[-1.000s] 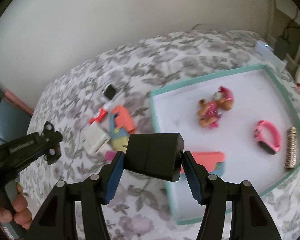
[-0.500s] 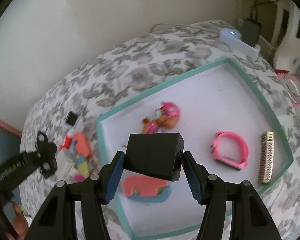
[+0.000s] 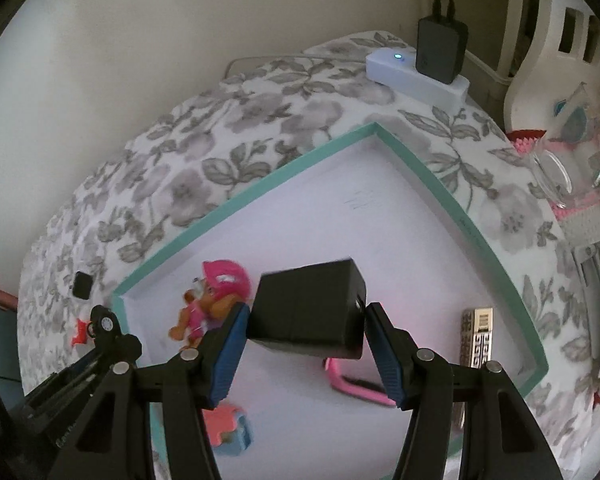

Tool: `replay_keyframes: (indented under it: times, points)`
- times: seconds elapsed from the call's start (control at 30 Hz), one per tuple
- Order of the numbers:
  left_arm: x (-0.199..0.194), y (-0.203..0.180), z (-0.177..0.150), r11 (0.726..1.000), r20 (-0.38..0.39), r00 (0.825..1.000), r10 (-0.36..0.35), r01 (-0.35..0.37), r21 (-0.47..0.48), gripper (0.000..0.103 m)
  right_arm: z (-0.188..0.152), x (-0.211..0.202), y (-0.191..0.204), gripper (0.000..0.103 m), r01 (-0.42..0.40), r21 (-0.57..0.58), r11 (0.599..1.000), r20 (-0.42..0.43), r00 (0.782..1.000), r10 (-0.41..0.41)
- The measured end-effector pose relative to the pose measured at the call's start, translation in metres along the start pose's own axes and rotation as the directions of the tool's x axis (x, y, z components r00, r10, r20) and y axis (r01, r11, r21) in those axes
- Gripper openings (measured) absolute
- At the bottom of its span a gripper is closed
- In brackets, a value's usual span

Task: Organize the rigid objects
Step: 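Carry the car and charger into the tray and open both tools, then move both tools back over the remaining pile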

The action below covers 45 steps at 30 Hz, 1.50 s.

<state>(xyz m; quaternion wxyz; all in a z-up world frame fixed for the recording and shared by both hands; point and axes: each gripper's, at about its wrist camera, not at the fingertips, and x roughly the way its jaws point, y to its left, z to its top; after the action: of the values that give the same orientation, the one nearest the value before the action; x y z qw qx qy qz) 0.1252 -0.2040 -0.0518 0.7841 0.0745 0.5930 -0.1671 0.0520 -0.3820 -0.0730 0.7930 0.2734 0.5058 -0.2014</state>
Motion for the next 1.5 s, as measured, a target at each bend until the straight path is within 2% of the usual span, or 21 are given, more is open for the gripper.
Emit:
replay_keyframes:
  times: [0.13,0.3,0.53,0.6,0.63,0.73,0.83,0.93,0.97,1.03,1.2,1.27,1.33,1.5]
  points:
    - [0.011,-0.004,0.004,1.000,-0.010,1.000,0.004,-0.004,0.019,0.035,0.006,0.007,0.001,0.056,0.004,-0.025,1.000,0.004,1.000,-0.004]
    - [0.020,-0.003,0.008,1.000,-0.023,1.000,0.013,-0.013,0.026,0.035,0.009,0.014,0.003,0.056,0.022,-0.041,0.999,-0.005,1.000,-0.022]
    - [0.012,-0.005,0.011,1.000,-0.010,1.000,0.009,-0.008,0.023,0.036,0.010,0.007,0.008,0.056,0.045,-0.071,0.996,0.009,0.999,-0.045]
    - [0.006,-0.005,0.011,1.000,0.000,1.000,0.010,-0.010,0.019,0.042,0.010,0.002,0.010,0.057,0.059,-0.082,0.995,0.024,0.998,-0.057]
    - [0.004,-0.004,0.012,1.000,0.005,1.000,0.009,-0.009,0.014,0.049,0.011,-0.002,0.012,0.057,0.069,-0.090,0.994,0.034,0.997,-0.066]
    - [-0.005,0.001,0.014,1.000,0.023,1.000,0.007,-0.007,0.000,0.056,0.013,-0.013,0.015,0.058,0.094,-0.102,0.990,0.063,0.994,-0.088]
    - [-0.013,0.011,0.016,0.999,0.042,0.999,0.032,-0.031,-0.019,0.062,0.013,-0.020,0.020,0.066,0.107,-0.117,0.987,0.083,0.992,-0.097]
    - [-0.017,0.025,0.018,0.997,0.052,0.997,0.058,-0.055,-0.054,0.064,0.012,-0.024,0.026,0.068,0.116,-0.137,0.984,0.095,0.990,-0.104]
    - [-0.018,0.030,0.018,0.996,0.054,0.996,0.064,-0.060,-0.067,0.075,0.012,-0.024,0.027,0.070,0.123,-0.143,0.982,0.098,0.989,-0.109]
    - [-0.019,0.041,0.019,0.993,0.061,0.995,0.079,-0.074,-0.087,0.086,0.011,-0.024,0.030,0.079,0.128,-0.145,0.981,0.103,0.988,-0.114]
    - [-0.022,0.059,0.019,0.987,0.071,0.989,0.132,-0.124,-0.101,0.086,0.008,-0.022,0.035,0.080,0.131,-0.149,0.980,0.098,0.988,-0.117]
    - [-0.023,0.065,0.019,0.985,0.073,0.987,0.142,-0.134,-0.105,0.086,0.007,-0.021,0.036,0.087,0.136,-0.149,0.979,0.098,0.988,-0.122]
    - [-0.023,0.071,0.019,0.985,0.072,0.987,0.147,-0.139,-0.105,0.086,0.007,-0.021,0.037,0.091,0.138,-0.151,0.979,0.100,0.987,-0.124]
    - [-0.025,0.091,0.019,0.984,0.062,0.988,0.142,-0.134,-0.121,0.086,0.005,-0.017,0.042,0.092,0.140,-0.160,0.977,0.089,0.988,-0.127]
